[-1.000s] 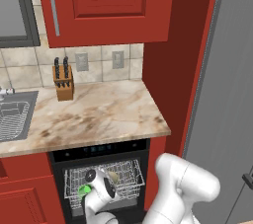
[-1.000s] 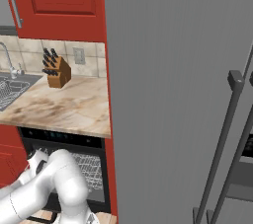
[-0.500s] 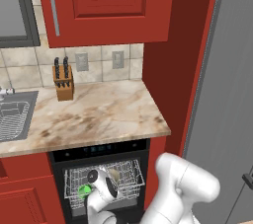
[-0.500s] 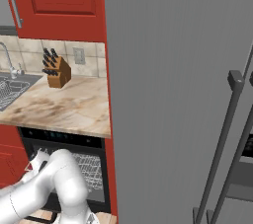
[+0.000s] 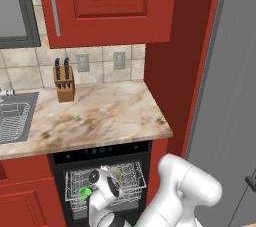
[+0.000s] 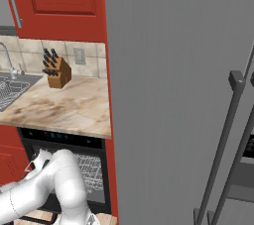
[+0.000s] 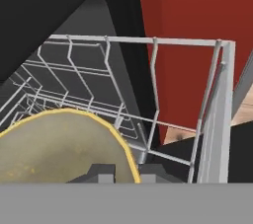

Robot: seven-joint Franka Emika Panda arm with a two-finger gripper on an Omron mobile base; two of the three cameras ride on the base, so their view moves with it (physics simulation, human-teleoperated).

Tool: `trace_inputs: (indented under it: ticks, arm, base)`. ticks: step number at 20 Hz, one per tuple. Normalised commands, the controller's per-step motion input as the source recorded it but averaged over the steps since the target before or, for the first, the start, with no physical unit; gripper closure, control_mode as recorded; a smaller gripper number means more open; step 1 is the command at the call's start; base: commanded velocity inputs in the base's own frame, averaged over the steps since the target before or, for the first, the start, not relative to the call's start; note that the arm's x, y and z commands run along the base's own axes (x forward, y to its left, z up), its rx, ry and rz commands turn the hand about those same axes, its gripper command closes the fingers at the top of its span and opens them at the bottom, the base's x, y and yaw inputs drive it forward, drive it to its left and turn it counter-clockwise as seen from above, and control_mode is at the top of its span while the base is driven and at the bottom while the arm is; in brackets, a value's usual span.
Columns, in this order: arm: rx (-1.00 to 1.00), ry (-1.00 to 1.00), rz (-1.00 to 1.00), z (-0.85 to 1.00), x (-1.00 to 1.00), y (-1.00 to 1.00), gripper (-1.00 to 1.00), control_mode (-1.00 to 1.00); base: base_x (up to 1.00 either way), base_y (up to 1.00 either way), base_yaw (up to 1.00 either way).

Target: Pick up the cup and bowl from the counter, place them in the dishwasher, and close the dishwasher door.

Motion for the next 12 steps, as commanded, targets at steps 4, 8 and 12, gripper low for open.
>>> trace_inputs:
  ticks: [4, 8, 12]
  arm:
    - [-0.07, 0.00, 0.00, -0.45, 0.50, 0.06, 1.00, -1.00]
    - [-0.06, 0.03, 0.00, -0.68, 0.51, 0.08, 1.00, -1.00]
    - [-0.05, 0.00, 0.00, -0.45, 0.54, 0.00, 1.00, -1.00]
  base:
    - [0.00, 0.00, 0.00]
    - [0.00, 0.00, 0.00]
    - [0.00, 0.00, 0.00]
